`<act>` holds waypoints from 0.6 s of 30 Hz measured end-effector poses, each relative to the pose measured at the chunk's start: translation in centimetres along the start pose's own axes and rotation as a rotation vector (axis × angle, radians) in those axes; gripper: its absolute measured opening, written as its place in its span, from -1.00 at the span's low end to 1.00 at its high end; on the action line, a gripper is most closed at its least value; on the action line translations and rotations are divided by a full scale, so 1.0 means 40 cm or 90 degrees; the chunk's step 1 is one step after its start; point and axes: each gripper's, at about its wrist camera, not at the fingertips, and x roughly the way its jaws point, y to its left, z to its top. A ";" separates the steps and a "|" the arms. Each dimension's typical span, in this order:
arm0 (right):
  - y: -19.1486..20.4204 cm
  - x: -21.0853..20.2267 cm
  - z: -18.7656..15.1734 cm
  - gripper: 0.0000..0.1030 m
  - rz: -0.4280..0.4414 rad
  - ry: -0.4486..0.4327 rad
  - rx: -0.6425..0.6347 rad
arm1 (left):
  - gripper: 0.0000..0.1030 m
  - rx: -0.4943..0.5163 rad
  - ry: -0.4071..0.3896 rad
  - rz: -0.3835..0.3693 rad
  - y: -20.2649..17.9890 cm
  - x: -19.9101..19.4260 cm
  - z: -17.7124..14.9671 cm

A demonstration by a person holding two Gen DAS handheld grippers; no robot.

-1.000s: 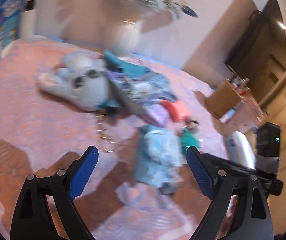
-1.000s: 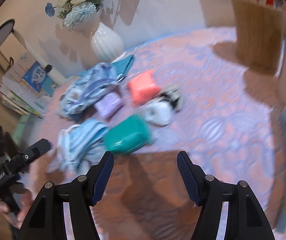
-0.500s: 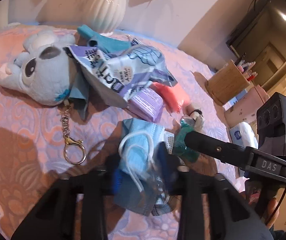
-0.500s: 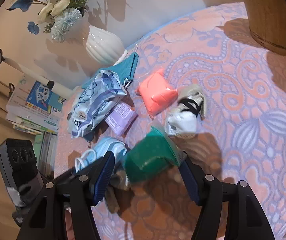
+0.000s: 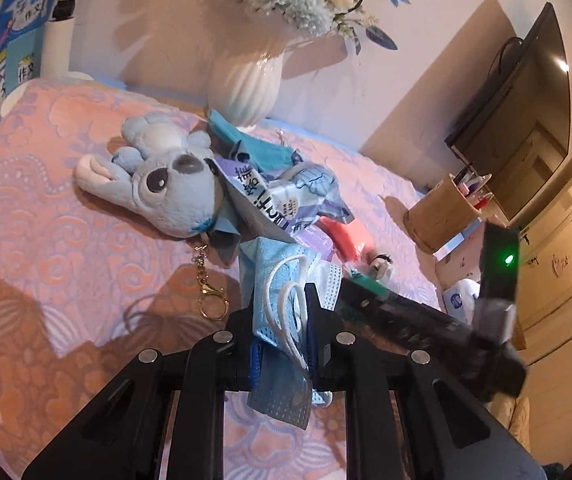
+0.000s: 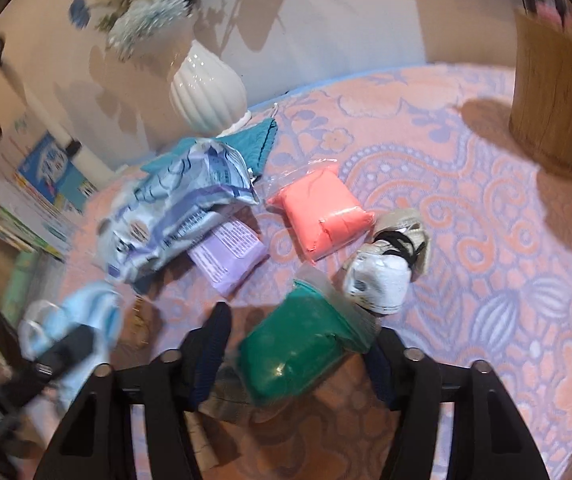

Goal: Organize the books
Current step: 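Carry the face mask and green pouch over the amber glass plate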

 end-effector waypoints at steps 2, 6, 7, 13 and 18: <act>0.014 0.000 -0.010 -0.04 -0.027 -0.008 -0.036 | -0.73 0.009 -0.003 -0.002 -0.013 -0.007 0.002; 0.015 -0.037 -0.033 -0.08 0.003 -0.018 -0.053 | -0.73 0.031 -0.015 -0.005 -0.046 -0.026 0.003; 0.016 -0.054 -0.038 -0.09 0.009 -0.027 -0.056 | -0.73 0.038 -0.022 -0.009 -0.061 -0.034 0.005; 0.010 -0.186 -0.044 -0.09 0.002 -0.093 -0.069 | -0.73 0.079 -0.048 -0.036 -0.155 -0.056 0.016; -0.060 -0.292 -0.041 -0.09 -0.013 -0.125 -0.029 | -0.73 0.147 -0.055 -0.077 -0.300 -0.038 0.027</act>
